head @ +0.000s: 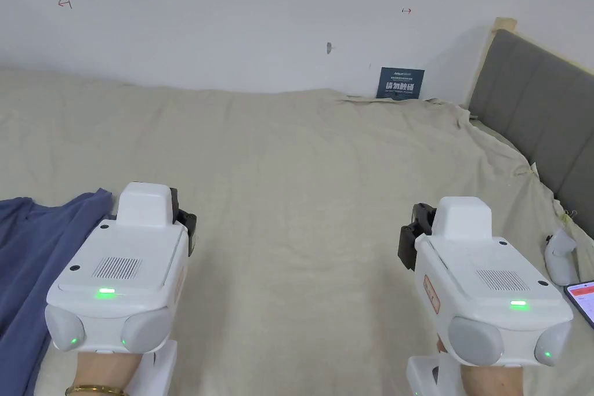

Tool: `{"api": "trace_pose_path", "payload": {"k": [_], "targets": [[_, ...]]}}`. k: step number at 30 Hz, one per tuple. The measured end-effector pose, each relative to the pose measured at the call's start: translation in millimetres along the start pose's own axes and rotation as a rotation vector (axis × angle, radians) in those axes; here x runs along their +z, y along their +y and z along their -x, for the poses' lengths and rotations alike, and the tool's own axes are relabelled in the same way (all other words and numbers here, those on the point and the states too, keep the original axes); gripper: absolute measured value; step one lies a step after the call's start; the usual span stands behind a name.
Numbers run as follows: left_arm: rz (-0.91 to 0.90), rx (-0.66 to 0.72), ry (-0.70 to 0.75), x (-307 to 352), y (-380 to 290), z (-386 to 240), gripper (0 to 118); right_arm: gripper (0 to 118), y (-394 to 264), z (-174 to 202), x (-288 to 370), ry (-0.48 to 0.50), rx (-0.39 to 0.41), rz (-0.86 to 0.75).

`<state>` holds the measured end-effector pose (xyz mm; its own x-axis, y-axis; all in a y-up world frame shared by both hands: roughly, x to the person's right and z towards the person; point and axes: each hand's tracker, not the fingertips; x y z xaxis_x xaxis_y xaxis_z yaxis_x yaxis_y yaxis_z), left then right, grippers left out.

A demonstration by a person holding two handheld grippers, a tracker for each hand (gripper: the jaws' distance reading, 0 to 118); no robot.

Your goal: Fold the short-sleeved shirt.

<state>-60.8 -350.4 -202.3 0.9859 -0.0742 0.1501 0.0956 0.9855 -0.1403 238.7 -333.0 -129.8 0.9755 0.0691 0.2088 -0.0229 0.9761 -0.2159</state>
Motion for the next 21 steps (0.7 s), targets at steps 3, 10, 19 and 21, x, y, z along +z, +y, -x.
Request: {"api": "trace_pose_path", "payload": {"k": [3, 10, 19, 21], "targets": [[-0.002, 0.005, -0.002, 0.0, 1.3, 0.7, 0, 0, 0.4, -0.5, -0.4, 0.006, -0.004, 0.002], [-0.008, 0.001, -0.009, 0.0, 4.5, -1.0, 0, 0, 2.4, 1.5, 0.4, 0.009, -0.008, -0.001], [-0.015, 0.003, -0.018, 0.1, 6.6, -1.4, 0, 0, 3.9, 1.0, 1.9, 0.017, -0.007, -0.008], [-0.015, 0.005, -0.018, 0.0, 6.7, -1.9, 0, 0, 3.6, 0.3, 2.0, 0.018, -0.008, -0.008]]}}
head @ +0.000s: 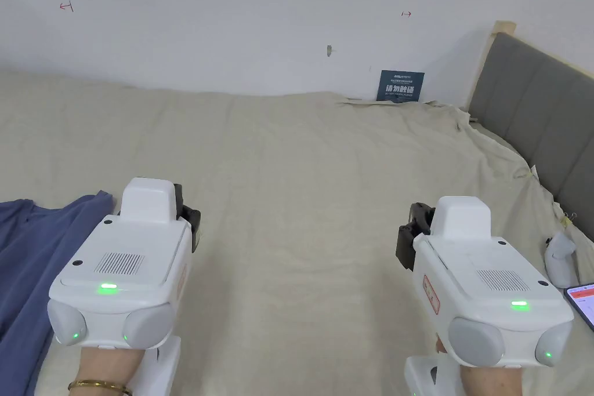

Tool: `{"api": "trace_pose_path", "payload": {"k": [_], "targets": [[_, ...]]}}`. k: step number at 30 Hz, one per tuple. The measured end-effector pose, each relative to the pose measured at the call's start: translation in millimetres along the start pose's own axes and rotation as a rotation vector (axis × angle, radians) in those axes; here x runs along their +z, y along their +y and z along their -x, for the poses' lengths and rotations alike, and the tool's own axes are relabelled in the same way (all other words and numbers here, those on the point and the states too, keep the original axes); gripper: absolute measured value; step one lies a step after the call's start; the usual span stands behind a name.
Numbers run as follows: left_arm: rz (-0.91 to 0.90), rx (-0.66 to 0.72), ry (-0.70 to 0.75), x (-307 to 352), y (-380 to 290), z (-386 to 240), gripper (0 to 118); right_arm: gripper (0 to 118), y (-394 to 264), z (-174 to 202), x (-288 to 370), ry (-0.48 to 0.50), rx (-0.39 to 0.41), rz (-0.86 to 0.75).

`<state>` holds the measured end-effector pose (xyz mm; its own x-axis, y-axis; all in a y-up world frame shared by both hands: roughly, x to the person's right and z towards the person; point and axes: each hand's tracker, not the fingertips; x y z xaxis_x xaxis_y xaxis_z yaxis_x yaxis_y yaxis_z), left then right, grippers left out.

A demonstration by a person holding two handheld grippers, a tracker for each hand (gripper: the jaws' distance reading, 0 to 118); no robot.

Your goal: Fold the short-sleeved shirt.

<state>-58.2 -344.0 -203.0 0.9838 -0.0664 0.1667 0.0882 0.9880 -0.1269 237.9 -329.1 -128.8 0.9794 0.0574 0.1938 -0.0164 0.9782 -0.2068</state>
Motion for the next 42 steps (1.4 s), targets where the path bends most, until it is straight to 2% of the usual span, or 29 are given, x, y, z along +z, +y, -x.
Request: {"api": "trace_pose_path", "payload": {"k": [21, 25, 31, 42], "targets": [[0.003, 0.026, 0.019, 3.5, -1.5, 10.7, 0, 0, 1.5, 9.3, -2.0, 0.020, 0.006, -0.010], [0.003, 0.039, 0.077, 9.8, -1.5, 32.2, 0, 0, 5.7, 31.2, -7.5, 0.074, 0.047, -0.025], [0.002, 0.055, 0.189, 32.3, -2.6, 75.5, 0, 0, 12.2, 76.9, -19.2, 0.205, 0.031, -0.034], [0.017, 0.068, 0.399, 87.2, -8.8, 144.5, 0, 0, 17.7, 173.3, -23.0, 0.453, 0.063, -0.042]]}}
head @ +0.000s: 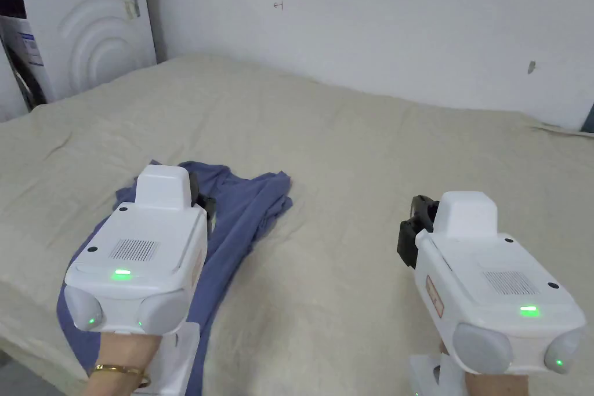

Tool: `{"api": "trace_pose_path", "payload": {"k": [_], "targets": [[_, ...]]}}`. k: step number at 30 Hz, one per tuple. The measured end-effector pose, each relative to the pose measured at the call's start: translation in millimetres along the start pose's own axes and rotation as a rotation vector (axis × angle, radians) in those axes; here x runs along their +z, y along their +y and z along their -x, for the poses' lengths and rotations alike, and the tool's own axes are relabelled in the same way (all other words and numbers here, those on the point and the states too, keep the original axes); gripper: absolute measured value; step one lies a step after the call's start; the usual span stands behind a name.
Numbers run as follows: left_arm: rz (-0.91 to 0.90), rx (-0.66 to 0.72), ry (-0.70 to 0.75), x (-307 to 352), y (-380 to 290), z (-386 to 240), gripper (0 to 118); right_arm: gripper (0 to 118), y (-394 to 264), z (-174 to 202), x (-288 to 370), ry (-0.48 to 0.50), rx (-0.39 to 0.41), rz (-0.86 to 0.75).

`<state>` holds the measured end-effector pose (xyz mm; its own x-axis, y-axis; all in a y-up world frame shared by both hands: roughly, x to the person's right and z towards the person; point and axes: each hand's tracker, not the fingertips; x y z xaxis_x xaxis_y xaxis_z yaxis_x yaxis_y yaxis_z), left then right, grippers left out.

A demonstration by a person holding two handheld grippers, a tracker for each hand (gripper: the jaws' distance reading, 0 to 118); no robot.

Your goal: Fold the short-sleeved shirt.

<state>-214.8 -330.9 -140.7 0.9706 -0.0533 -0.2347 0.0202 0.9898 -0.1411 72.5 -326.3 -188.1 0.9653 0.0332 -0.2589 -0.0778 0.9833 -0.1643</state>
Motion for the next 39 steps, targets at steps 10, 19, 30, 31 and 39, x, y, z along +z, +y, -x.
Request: {"api": "trace_pose_path", "payload": {"k": [10, 19, 30, 31, 39], "targets": [[0.023, 0.014, 0.086, 13.7, -7.7, 33.6, 0, 0, 0.7, 42.7, -11.2, 0.103, 0.012, 0.009], [0.107, 0.036, 0.025, -1.4, -10.8, 41.0, 75, 0, -0.9, 49.1, -14.5, 0.125, 0.017, 0.024], [0.329, 0.010, -0.110, -92.6, 15.6, 50.1, 118, 0, -5.2, 47.7, -44.8, 0.118, 0.016, 0.056], [0.354, -0.007, -0.126, -105.8, 17.8, 49.8, 118, 0, -5.4, 47.5, -50.5, 0.116, 0.016, 0.061], [0.574, -0.064, -0.187, -239.7, 13.5, 43.1, 118, 0, -8.4, 46.3, -97.0, 0.096, -0.013, 0.102]]}}
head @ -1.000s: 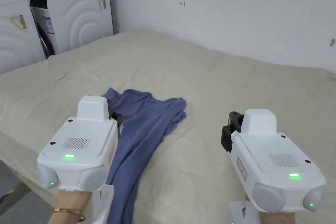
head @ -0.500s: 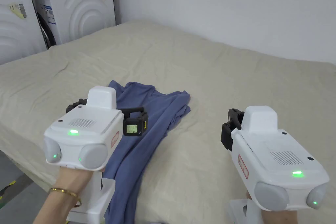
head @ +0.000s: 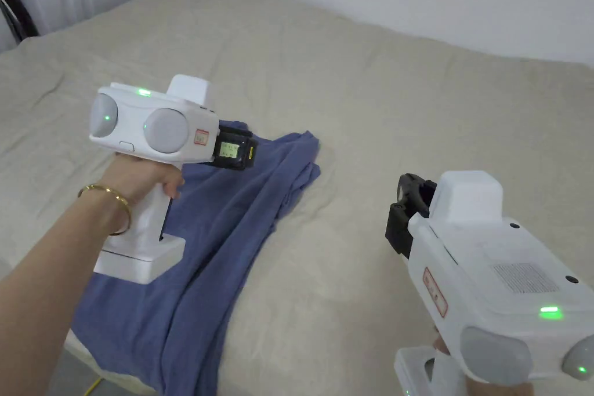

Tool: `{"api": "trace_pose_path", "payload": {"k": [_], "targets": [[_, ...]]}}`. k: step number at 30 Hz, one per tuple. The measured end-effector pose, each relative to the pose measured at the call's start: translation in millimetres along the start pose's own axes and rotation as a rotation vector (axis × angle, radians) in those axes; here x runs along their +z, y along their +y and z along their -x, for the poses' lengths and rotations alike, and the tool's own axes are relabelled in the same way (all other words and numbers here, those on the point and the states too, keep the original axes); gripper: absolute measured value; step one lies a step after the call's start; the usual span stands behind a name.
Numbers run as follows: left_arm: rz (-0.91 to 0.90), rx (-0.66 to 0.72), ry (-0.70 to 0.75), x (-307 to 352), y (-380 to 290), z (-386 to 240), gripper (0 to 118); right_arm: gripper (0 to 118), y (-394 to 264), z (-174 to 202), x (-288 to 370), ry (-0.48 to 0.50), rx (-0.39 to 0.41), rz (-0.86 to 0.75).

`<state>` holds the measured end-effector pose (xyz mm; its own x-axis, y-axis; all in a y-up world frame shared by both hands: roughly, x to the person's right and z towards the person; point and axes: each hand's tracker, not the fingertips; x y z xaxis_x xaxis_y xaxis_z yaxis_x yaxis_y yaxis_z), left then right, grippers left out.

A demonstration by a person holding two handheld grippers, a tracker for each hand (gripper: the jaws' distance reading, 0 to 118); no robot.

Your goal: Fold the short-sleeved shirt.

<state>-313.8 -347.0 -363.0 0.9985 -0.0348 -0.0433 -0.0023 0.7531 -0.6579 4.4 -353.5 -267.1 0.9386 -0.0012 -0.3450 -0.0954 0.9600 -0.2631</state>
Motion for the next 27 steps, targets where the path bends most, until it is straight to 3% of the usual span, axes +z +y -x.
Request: {"api": "trace_pose_path", "payload": {"k": [11, 20, 21, 24, 26, 27], "targets": [[0.251, 0.015, -0.015, -159.6, 42.5, 10.7, 118, 0, -22.4, -24.5, -68.1, -0.012, -0.019, 0.093], [0.392, -0.036, -0.002, -226.1, 43.2, 5.0, 118, 0, -38.9, -34.2, -87.5, -0.034, -0.002, 0.130], [0.398, -0.030, 0.000, -229.3, 40.9, 5.2, 113, 0, -39.9, -33.7, -86.9, -0.034, -0.010, 0.131], [0.427, 0.030, -0.038, -229.5, 32.7, 6.2, 70, 0, -34.4, -27.4, -75.1, -0.026, -0.014, 0.136], [0.411, 0.026, -0.040, -223.8, 32.6, 5.2, 60, 0, -35.2, -25.9, -74.4, -0.008, -0.013, 0.147], [0.405, 0.026, -0.056, -221.1, 33.9, 4.9, 44, 0, -30.6, -24.0, -70.3, -0.007, -0.013, 0.150]]}}
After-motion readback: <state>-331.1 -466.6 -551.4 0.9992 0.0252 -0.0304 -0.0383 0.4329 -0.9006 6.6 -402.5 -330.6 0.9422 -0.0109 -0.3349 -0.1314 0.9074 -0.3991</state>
